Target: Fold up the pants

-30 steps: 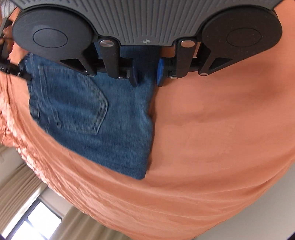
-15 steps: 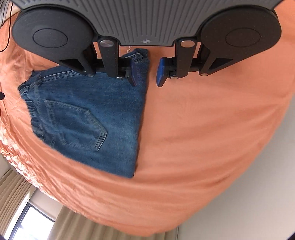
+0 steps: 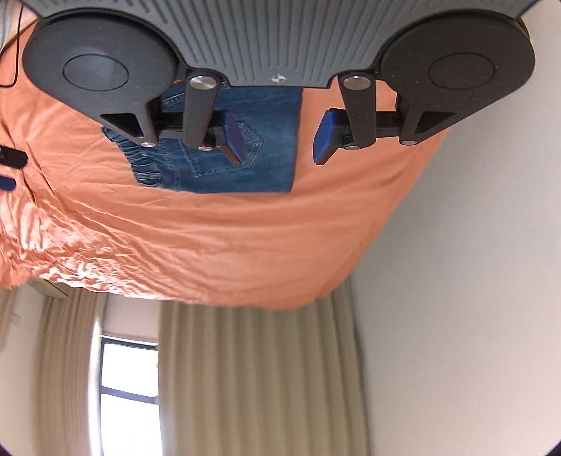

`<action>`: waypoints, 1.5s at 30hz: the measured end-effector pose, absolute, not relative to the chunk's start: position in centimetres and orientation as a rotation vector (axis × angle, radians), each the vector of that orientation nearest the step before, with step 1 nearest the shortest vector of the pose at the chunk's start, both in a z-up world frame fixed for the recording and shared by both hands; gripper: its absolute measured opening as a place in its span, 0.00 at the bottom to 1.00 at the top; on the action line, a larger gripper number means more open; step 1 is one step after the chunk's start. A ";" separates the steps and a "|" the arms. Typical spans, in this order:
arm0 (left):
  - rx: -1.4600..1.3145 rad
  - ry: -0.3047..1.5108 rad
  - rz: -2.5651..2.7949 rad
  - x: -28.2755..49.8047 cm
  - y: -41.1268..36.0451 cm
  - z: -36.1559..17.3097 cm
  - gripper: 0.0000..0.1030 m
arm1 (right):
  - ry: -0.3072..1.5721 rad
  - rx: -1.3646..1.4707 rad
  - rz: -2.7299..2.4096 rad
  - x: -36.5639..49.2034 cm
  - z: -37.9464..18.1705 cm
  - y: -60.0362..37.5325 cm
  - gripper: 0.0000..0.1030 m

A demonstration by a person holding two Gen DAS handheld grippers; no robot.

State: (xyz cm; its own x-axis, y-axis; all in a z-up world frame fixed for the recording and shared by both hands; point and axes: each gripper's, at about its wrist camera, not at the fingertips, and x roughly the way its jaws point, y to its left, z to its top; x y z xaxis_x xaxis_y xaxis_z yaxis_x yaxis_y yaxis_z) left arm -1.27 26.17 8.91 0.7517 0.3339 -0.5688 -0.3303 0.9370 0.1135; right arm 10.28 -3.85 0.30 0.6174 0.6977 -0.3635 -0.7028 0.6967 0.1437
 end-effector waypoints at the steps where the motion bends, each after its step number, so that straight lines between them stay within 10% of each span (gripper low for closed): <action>1: 0.041 0.603 0.345 -1.7 24.6 8.4 0.55 | 0.394 -0.029 0.804 9.3 0.2 -4.0 0.78; 8: -0.057 0.491 0.351 -3.8 18.1 4.1 0.87 | 0.283 -0.156 0.709 3.2 -2.0 -4.5 0.79; 13: -0.004 0.471 0.419 -3.8 15.1 0.7 0.91 | 0.317 -0.211 0.662 1.8 -4.8 -4.0 0.79; 45: -0.050 0.637 0.476 -2.1 13.4 -4.2 0.91 | 0.473 -0.136 0.589 4.5 -8.7 -3.6 0.79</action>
State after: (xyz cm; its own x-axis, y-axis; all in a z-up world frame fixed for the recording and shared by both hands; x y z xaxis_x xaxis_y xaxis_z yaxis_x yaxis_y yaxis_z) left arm -2.09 13.38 -4.23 0.7004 0.4123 -0.5827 -0.4425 0.8913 0.0988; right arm 4.51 -3.64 -8.68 0.7285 0.5022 -0.4660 -0.5633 0.8262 0.0097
